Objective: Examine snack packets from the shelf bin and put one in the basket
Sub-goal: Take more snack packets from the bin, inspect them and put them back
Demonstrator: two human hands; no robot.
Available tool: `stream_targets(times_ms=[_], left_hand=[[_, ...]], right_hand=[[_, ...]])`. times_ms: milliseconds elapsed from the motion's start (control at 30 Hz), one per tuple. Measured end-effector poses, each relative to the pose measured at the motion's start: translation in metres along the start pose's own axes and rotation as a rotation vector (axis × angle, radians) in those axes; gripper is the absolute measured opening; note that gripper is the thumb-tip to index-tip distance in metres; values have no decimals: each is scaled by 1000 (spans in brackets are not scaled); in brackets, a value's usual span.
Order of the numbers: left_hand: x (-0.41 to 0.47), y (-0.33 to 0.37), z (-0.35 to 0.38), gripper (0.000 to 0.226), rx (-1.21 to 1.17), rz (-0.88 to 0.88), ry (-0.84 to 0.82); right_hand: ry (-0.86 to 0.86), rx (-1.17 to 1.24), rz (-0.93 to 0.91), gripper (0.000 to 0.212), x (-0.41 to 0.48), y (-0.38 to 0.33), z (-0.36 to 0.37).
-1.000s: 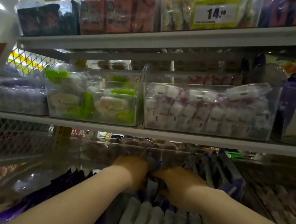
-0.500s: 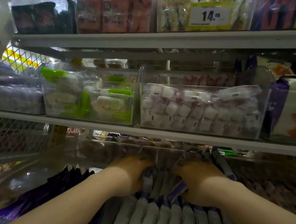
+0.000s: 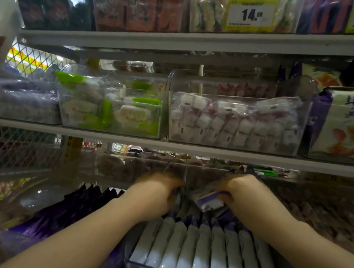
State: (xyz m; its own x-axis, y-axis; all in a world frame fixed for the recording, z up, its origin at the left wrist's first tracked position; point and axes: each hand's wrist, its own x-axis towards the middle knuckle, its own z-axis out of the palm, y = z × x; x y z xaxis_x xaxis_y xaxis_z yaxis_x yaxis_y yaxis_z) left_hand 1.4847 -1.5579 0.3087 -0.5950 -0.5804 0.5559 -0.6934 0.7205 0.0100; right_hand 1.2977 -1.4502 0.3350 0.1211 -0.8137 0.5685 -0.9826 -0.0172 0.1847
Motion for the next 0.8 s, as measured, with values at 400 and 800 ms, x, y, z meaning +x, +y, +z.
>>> stream_targets(times_ms=[400,800], left_hand=[[-87,79,-3,66,-1142,-500,-70],[-183,102,74,39,-1521,-179,-131]], right_hand=[[716,338,-220,13,-128,-37,9],[496,1175,232,59,-211,-76,82]])
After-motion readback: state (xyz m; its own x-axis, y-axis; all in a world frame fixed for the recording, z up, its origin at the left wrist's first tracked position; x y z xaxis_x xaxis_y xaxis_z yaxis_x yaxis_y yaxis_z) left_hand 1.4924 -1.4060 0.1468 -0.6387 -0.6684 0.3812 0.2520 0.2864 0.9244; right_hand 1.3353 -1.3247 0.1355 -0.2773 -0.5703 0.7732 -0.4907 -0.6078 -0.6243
